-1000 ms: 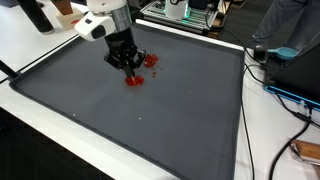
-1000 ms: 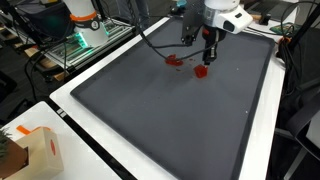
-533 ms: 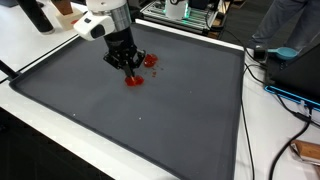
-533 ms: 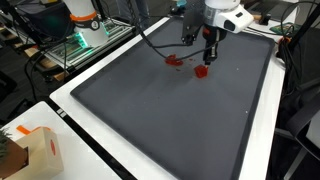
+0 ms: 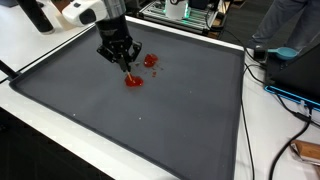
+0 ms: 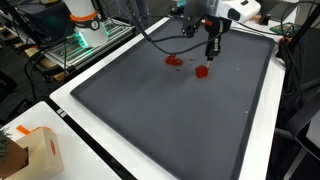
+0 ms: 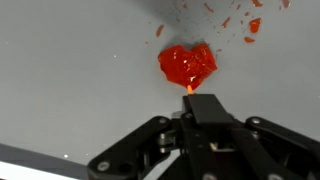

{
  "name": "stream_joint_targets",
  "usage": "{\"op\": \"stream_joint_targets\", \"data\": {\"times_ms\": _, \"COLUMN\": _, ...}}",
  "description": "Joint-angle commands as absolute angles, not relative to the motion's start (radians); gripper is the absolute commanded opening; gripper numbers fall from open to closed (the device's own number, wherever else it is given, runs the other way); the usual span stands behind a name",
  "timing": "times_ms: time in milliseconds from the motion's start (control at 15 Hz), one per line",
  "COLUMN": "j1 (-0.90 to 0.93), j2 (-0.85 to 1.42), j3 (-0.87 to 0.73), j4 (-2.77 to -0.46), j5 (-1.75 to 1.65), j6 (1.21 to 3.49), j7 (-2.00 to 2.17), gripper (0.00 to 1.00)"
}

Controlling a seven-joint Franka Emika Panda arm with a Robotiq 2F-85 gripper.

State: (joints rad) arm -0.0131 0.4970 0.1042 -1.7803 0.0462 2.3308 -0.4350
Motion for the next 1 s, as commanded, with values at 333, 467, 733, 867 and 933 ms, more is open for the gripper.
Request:
{"op": "stream_joint_targets", "data": {"times_ms": 333, "j1": -0.059, "j2": 0.374, "j3": 0.131, "j4": -1.805, "j5": 0.12, "j6": 2.209, "j7": -0.472, "gripper": 0.03}}
{"op": "stream_joint_targets", "data": {"times_ms": 467, "j1": -0.062, "j2": 0.351, "j3": 0.13, "j4": -1.804, "j5": 0.146, "j6": 2.182, "j7": -0.482, "gripper": 0.03}}
{"op": "stream_joint_targets", "data": {"times_ms": 733, "j1": -0.063, "j2": 0.317, "j3": 0.123, "j4": -1.803, "j5": 0.189, "j6": 2.135, "j7": -0.494, "gripper": 0.03}}
{"op": "stream_joint_targets", "data": {"times_ms": 867, "j1": -0.06, "j2": 0.306, "j3": 0.117, "j4": -1.803, "j5": 0.196, "j6": 2.117, "j7": -0.486, "gripper": 0.03}}
{"op": "stream_joint_targets", "data": {"times_ms": 933, "j1": -0.06, "j2": 0.302, "j3": 0.116, "j4": -1.803, "j5": 0.202, "j6": 2.11, "j7": -0.486, "gripper": 0.03}}
